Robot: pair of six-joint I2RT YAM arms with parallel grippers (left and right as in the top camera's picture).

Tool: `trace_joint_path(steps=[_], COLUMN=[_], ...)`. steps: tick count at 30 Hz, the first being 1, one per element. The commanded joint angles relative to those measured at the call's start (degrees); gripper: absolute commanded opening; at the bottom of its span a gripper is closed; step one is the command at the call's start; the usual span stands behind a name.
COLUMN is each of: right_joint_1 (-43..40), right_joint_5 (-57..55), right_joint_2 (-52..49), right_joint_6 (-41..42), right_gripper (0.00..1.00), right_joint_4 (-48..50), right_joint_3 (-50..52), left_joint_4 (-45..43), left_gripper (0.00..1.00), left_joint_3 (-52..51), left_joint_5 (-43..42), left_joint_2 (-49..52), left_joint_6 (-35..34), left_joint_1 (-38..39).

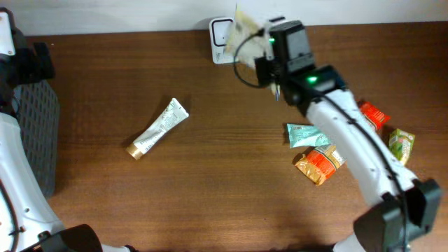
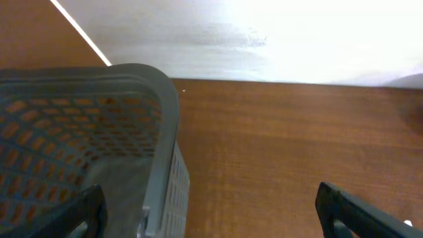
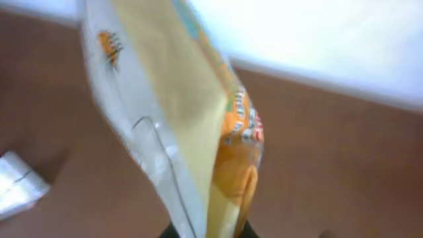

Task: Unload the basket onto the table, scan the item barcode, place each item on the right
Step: 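Lift snack bag with right gripper up to the barcode scanner, then carry snack bag right and drop it onto the scanned items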

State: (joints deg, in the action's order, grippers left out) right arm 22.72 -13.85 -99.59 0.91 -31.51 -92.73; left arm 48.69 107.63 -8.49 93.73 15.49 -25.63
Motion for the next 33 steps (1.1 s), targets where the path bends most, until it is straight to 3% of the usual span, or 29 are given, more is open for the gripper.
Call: trace_joint_path(steps=[1, 6, 10, 15, 21, 33], right_joint_1=[2.86, 3.15, 3.15, 3.08, 2.67, 2.89], right_joint_5=[-23.87, -31.26, -28.96, -27.5, -26.75, -27.21], right_joint_2=[-5.77, -20.37, -30.01, -34.86, -34.95, -34.03], right_joint_6=[-15.1, -54.01, -70.53, -73.64, -80.04, -79.89], right_gripper=[0.04, 0.04, 0.04, 0.04, 0.04, 0.04], right_joint_4=[12.9, 53.53, 70.62, 77.48, 79.17, 80.41], right_joint_3=[-0.15, -0.15, -0.17, -0.22, -0.22, -0.22], left_joint_4=[0.04, 0.04, 0.04, 0.04, 0.17, 0.2], left_gripper=[0.99, 0.99, 0.99, 0.99, 0.99, 0.99], left_joint_3=[0.39, 0.42, 0.42, 0.42, 0.42, 0.39], left_joint_5=[-0.22, -0.24, -0.24, -0.22, -0.22, -0.22], left_joint_2=[-0.85, -0.85, -0.85, -0.85, -0.85, -0.85], left_joint_6=[0.87, 0.87, 0.9, 0.9, 0.87, 0.87], left_joint_1=[0.04, 0.04, 0.04, 0.04, 0.04, 0.04])
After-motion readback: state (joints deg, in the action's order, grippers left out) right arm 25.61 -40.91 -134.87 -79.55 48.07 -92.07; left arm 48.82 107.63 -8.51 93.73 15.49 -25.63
